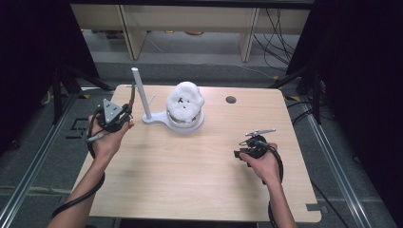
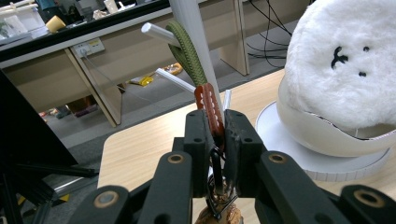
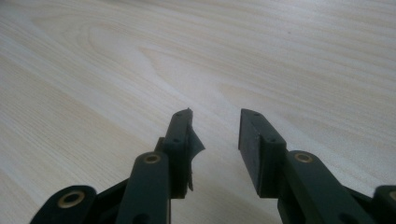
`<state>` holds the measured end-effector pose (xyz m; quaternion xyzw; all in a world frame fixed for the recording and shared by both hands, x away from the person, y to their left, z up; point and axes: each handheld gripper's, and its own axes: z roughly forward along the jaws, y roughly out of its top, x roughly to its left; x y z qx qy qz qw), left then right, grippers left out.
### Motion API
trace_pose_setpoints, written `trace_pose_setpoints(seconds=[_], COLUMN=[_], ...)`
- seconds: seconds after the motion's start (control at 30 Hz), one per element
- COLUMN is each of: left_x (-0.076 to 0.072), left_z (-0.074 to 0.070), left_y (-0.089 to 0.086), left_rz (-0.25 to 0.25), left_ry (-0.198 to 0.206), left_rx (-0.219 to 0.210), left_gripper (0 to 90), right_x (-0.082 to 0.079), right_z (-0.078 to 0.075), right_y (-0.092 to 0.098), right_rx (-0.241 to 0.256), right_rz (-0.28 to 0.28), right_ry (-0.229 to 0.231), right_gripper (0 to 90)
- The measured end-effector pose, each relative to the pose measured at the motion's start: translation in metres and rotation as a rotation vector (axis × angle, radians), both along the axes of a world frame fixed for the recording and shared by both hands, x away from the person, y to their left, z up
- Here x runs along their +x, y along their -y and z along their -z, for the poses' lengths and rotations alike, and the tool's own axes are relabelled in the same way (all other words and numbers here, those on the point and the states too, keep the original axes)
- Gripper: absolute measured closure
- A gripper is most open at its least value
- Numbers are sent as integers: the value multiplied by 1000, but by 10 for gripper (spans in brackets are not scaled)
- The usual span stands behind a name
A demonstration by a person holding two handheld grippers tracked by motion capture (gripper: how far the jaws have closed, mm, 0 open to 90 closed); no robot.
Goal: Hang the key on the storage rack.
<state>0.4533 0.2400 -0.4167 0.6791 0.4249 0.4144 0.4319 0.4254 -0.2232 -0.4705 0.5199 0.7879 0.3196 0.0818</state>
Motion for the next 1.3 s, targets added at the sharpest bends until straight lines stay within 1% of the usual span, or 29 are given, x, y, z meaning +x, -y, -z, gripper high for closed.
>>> trace_pose_setpoints(seconds=[0.03, 0.07, 0.1, 0.13, 0.17, 0.23, 0.3, 0.4, 0.43, 0.5, 0.53, 0.57, 0.6, 0.63, 0.67, 0.7, 0.73, 0.8, 0.93, 1.0, 1.03, 1.07, 1.1, 1.2, 1.23, 1.3], left_x=[1, 1, 2, 3, 3, 5, 6, 6, 6, 4, 3, 1, -1, -4, -7, -10, -14, -22, -40, -49, -53, -57, -59, -66, -66, -67], left_z=[1, 2, 4, 5, 6, 9, 11, 12, 13, 15, 16, 19, 22, 25, 29, 34, 39, 50, 74, 85, 90, 94, 97, 104, 106, 107], left_y=[0, 0, 1, 1, 1, 1, 2, 1, 0, -2, -4, -6, -8, -11, -13, -16, -19, -26, -38, -42, -43, -43, -42, -39, -39, -38], left_rz=[1, 3, 3, 6, 6, 12, 17, 24, 31, 38, 42, 48, 51, 55, 57, 57, 58, 55, 45, 37, 30, 27, 35, 45, 49, 45], left_ry=[-3, -8, -9, -13, -16, -24, -27, -27, -29, -32, -42, -47, -57, -65, -74, -83, -95, -116, -150, -149, -150, -162, -163, -159, -151, -138], left_rx=[-5, -9, -15, -23, -29, -35, -53, -74, -83, -107, -115, -126, -131, -132, -139, -150, -161, -192, -235, -265, -278, -286, -299, -363, -369, -365], left_gripper=[792, 792, 792, 791, 790, 788, 773, 704, 672, 603, 559, 523, 490, 452, 422, 389, 372, 349, 332, 333, 331, 325, 319, 316, 320, 330], right_x=[0, 0, 1, 1, 0, 0, 0, 0, 0, 0, 0, 0, 0, 0, 0, 0, 1, 1, 1, 1, 1, 1, 1, 1, 1, 1], right_z=[2, 2, 2, 1, 0, 0, 0, 0, 0, 0, 0, 0, 0, 0, -1, 0, 2, 2, 4, 4, 5, 5, 6, 7, 8, 8], right_y=[-1, -1, 0, 0, 0, 0, 0, 0, 0, 1, 1, 2, 3, 2, 3, 3, 5, 5, 5, 5, 5, 5, 4, 3, 3, 3], right_rx=[13, 12, -3, -13, -5, -4, -5, -4, -10, -4, -3, -1, 7, -6, 5, 1, -5, -3, -7, -2, -4, 2, -2, 1, 3, 13], right_rz=[7, 7, 10, 5, -3, -5, -5, -4, 3, 1, 3, -4, -14, 2, -11, 0, -16, -11, 1, -6, -10, -18, -15, -11, -12, -11], right_ry=[14, 17, 24, 11, -11, -12, -12, -12, -8, -10, -9, -18, -25, -15, -27, -17, 6, -9, -1, -7, 8, 4, 12, 18, 20, 27], right_gripper=[657, 657, 657, 657, 656, 656, 656, 656, 655, 654, 653, 651, 649, 647, 645, 643, 643, 641, 634, 629, 626, 621, 616, 601, 595, 578])
